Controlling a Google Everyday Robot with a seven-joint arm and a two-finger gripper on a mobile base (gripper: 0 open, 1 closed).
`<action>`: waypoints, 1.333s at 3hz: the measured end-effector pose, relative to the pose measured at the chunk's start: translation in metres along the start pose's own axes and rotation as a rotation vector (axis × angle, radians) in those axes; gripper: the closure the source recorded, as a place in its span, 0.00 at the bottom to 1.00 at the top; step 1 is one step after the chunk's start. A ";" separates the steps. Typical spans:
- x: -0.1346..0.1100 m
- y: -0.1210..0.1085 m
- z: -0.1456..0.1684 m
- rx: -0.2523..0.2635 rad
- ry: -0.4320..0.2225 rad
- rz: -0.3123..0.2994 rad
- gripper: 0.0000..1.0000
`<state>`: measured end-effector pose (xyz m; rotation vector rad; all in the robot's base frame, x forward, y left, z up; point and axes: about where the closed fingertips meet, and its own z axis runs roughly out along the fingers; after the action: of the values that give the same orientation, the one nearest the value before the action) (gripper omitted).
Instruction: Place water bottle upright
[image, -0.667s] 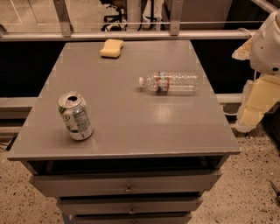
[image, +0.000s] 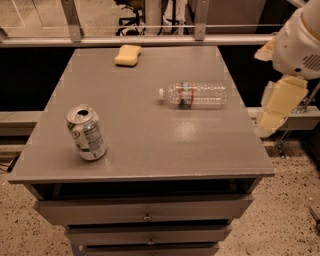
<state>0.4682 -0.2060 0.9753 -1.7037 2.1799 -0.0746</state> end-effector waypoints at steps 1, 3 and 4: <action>-0.028 -0.052 0.031 0.026 -0.084 0.014 0.00; -0.105 -0.118 0.117 0.025 -0.146 -0.021 0.00; -0.117 -0.127 0.150 0.010 -0.133 -0.036 0.00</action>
Offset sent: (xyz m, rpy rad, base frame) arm 0.1947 0.0844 -0.0351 0.1644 -0.0962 0.0269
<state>0.6571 -0.1016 0.8998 -1.6931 2.0495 0.0182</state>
